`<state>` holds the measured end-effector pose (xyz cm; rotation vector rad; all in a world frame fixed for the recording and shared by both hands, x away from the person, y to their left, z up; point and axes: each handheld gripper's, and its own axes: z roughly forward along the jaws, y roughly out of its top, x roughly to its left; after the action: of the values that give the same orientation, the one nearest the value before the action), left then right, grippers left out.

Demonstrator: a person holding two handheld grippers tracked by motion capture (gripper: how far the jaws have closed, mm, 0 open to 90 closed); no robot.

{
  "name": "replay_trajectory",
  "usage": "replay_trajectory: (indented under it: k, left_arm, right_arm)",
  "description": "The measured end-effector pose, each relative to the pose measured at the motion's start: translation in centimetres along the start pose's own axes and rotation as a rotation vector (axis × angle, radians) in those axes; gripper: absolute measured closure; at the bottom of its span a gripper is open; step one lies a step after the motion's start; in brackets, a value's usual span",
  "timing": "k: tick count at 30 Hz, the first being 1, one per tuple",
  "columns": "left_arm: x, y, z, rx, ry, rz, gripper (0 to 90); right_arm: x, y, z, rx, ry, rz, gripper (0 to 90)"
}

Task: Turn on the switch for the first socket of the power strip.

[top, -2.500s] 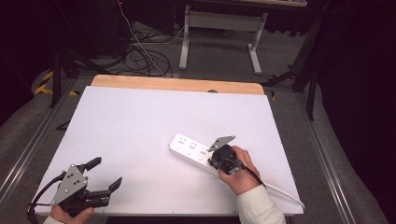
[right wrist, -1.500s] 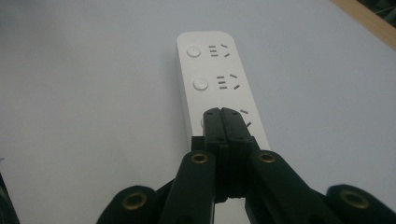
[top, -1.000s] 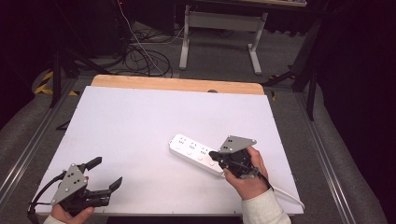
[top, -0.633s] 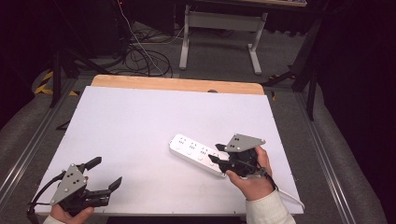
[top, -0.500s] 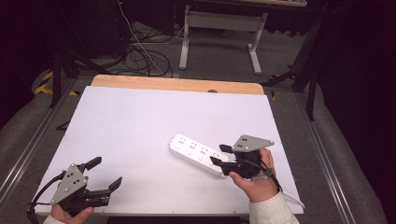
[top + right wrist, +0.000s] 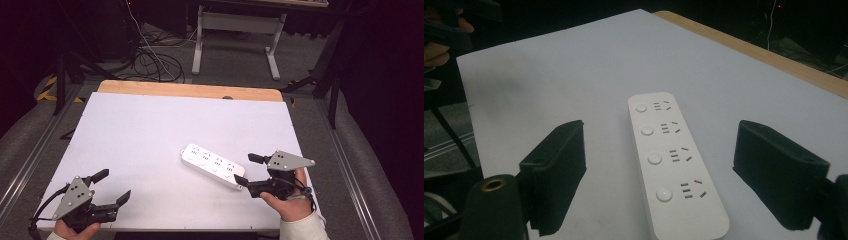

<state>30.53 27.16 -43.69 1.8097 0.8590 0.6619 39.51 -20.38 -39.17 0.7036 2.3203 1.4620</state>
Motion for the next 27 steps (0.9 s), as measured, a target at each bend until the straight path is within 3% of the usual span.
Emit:
replay_trajectory:
  k: [10,12,20,27]
  left_arm:
    - [-0.3,0.0,-0.3,-0.003,0.011,0.0,12.0]
    - [-0.2,0.0,-0.4,-0.003,0.017,0.013,12.0]
    - [-0.1,-0.3,-0.8,-0.009,0.03,-0.002,12.0]
    - [0.1,-0.4,-0.9,-0.006,0.041,0.004,12.0]
  right_arm:
    - [-1.8,-3.5,-1.2,-0.05,0.03,0.035,8.4]
    - [-1.9,-3.7,-1.3,-0.054,0.033,0.038,8.0]
    - [-2.5,-5.7,-1.8,-0.049,0.043,0.057,7.7]
    - [-2.9,-7.7,-2.1,-0.048,0.019,0.1,7.9]
